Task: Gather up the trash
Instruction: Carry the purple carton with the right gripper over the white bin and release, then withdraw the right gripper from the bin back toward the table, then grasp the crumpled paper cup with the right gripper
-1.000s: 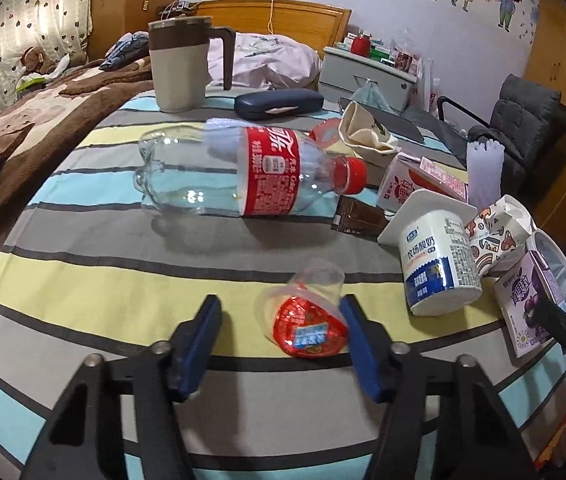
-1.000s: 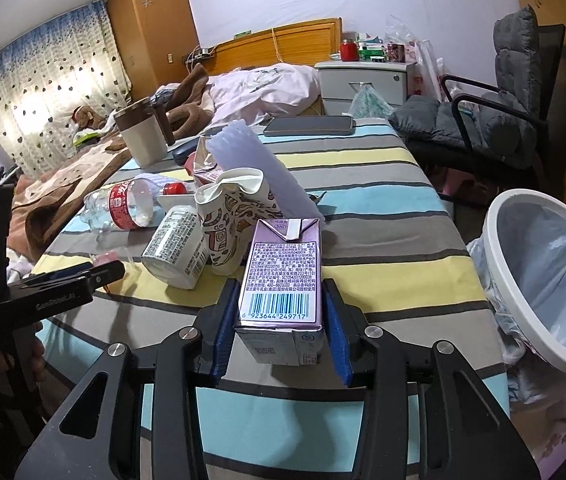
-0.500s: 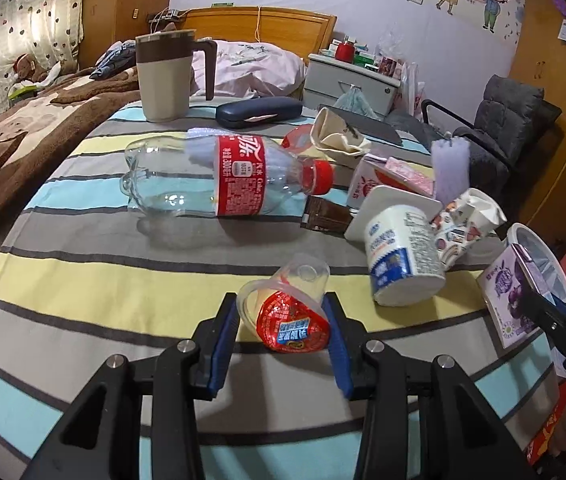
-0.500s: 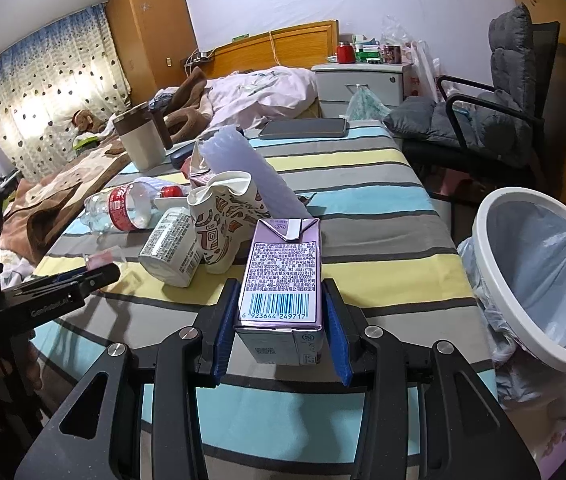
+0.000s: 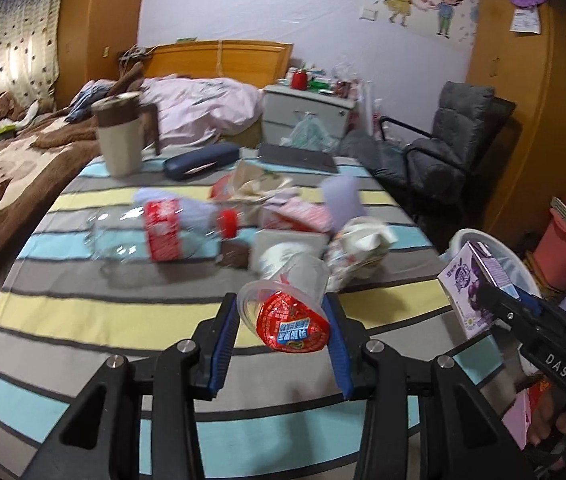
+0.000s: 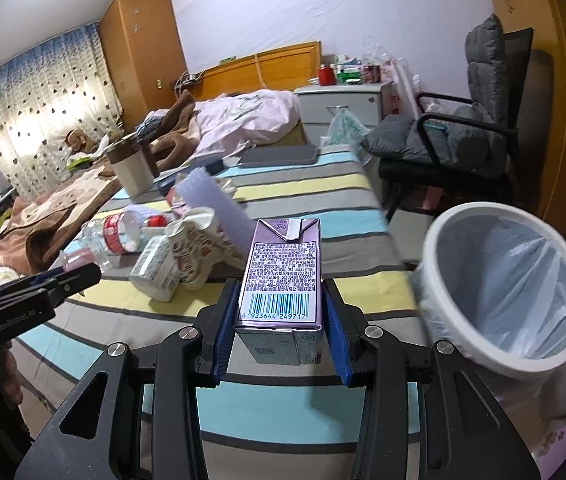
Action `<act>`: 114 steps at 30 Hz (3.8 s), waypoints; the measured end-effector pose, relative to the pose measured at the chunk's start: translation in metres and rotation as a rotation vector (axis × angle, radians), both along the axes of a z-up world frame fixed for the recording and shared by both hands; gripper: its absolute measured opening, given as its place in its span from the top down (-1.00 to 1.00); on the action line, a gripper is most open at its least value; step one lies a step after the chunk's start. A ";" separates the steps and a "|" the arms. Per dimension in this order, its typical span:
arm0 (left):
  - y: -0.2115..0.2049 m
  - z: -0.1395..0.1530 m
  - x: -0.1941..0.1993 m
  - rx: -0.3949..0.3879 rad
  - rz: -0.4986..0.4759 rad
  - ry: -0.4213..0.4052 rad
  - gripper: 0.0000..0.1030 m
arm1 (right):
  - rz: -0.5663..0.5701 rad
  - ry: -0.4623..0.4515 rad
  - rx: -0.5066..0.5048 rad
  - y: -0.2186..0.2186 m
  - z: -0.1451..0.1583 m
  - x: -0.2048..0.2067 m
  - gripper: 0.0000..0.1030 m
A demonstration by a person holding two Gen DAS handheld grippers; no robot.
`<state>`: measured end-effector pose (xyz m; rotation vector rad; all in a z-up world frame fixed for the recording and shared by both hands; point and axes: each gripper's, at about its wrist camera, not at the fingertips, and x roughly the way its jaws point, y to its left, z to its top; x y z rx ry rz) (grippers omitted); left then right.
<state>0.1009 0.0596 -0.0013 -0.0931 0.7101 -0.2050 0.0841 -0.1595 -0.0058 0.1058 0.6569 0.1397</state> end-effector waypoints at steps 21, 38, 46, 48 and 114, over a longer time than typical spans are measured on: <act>-0.172 0.022 0.029 -0.025 -0.361 -0.010 0.15 | -0.229 -0.008 -0.022 -0.103 0.013 -0.012 0.17; -0.273 -0.002 0.053 -0.011 -0.509 0.085 0.15 | -0.325 0.091 -0.027 -0.168 -0.006 -0.004 0.17; -0.293 -0.017 0.067 0.005 -0.513 0.128 0.11 | -0.327 0.134 -0.013 -0.183 -0.017 0.007 0.17; -0.294 -0.020 0.069 0.004 -0.512 0.136 -0.01 | -0.330 0.142 -0.007 -0.187 -0.018 0.008 0.16; 0.003 -0.028 0.046 -0.004 0.057 0.071 -0.43 | 0.189 0.009 -0.078 0.016 -0.008 0.047 -0.25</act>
